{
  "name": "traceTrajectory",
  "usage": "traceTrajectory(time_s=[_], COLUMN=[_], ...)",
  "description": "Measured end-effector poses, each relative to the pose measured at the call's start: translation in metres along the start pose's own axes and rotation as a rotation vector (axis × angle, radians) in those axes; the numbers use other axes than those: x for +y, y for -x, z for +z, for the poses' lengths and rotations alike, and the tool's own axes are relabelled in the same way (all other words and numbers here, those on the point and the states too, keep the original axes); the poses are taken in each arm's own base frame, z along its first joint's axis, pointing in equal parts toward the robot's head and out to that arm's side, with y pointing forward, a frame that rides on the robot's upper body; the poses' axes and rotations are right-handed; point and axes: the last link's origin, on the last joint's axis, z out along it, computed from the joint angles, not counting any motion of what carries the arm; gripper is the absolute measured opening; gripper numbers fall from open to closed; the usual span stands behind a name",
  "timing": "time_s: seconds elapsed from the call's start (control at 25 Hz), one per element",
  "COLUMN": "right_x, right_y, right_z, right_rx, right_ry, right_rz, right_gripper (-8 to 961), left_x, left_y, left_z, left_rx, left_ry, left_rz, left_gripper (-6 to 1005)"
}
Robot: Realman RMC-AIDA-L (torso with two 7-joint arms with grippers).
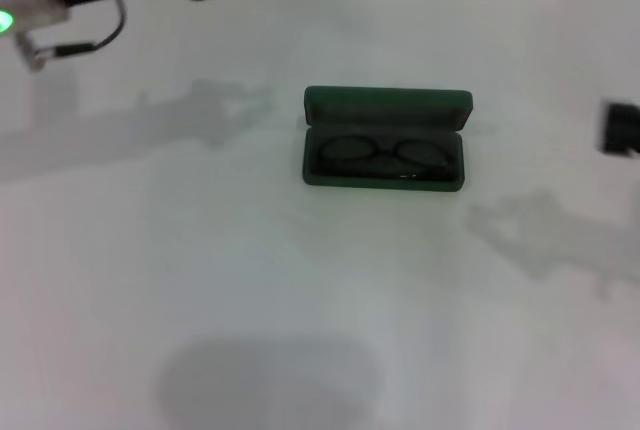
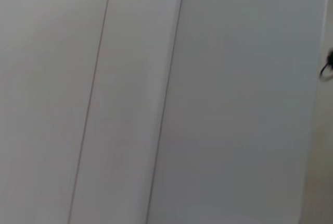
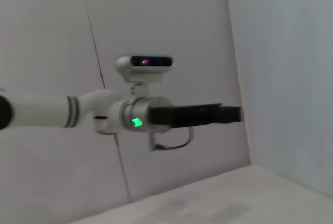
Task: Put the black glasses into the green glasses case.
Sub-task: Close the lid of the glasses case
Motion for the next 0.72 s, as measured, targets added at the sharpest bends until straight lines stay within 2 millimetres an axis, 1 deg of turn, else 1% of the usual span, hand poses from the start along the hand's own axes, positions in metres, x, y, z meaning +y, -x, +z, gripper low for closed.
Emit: traceTrajectory(time_s=[0.08,0.16,0.28,0.36,0.56,0.72], right_x=[0.003,0.008,0.016,0.019,0.019,0.014], right_y=[-0.019,-0.038,-0.056,-0.065,-0.077,-0.080], right_z=[-0.019,-0.035,-0.050,-0.054,-0.052,-0.048], right_rx=[-0.061,-0.135,-0.214,-0.238,-0.251,-0.248], right_ry=[-0.024,-0.057,-0.095,-0.110,-0.132,-0.146], right_rz=[0.030,0.067,0.101,0.119,0.156,0.174], right_gripper=[124,124,135,141,141,141], left_x=[-0.007,-0.011,-0.015,-0.015,-0.014,-0.015], left_y=[0.001,0.008,0.024,0.034,0.053,0.066], left_z=[0.016,0.030,0.060,0.078,0.108,0.119], left_rx=[-0.073,-0.146,-0.261,-0.319,-0.410,-0.457], left_ry=[-0.014,-0.023,-0.036,-0.050,-0.087,-0.125], left_rz=[0.030,0.041,0.047,0.063,0.104,0.124], left_gripper=[150,163,182,194,212,211])
